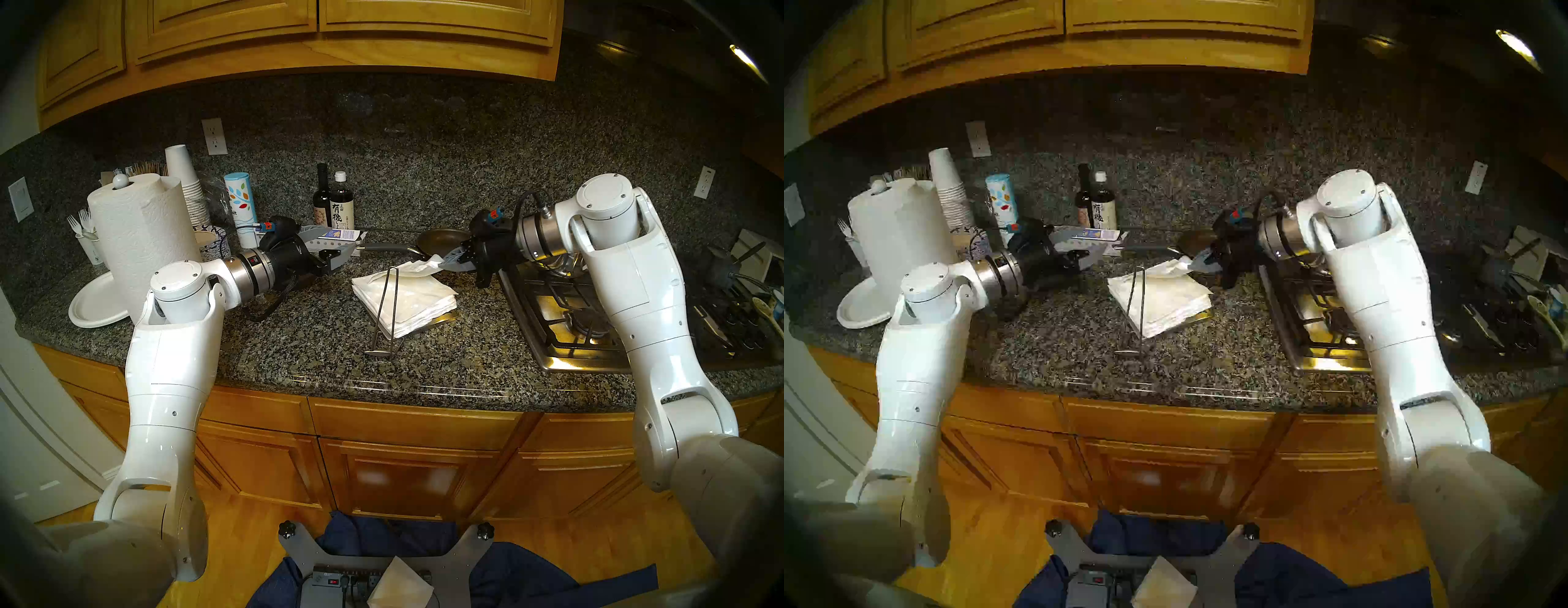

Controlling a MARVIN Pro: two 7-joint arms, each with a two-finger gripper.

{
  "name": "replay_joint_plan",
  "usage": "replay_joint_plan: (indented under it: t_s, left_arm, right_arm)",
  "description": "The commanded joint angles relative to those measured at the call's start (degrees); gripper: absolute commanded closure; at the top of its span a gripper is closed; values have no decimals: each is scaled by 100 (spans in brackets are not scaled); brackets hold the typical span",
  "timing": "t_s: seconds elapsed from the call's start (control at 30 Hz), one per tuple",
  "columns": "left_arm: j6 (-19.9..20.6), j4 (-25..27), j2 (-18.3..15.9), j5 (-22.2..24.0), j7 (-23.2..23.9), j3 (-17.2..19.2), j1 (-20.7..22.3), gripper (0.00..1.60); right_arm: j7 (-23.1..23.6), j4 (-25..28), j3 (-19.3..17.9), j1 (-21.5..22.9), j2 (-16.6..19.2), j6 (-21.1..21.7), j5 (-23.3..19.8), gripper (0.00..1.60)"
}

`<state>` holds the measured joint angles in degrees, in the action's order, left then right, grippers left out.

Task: Take napkin out of napkin holder

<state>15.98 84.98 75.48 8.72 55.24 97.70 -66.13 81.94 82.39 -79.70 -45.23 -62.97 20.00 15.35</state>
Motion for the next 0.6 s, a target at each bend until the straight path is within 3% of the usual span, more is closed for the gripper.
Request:
replay_joint_plan:
  t_s: [0.0,0.27,0.57]
  left_arm:
    - [-35,174,16,71,31,36,175,0]
    - [-21,196,24,54,78,32,141,0]
    - [-1,228,52,29,107,17,122,0]
  right_arm:
    - [27,594,-413,-137,616,157,146,160]
    - [52,1033,-746,-829,1046,370,286,160]
    - [-47,1411,-1231,-1470,1198,524,259,160]
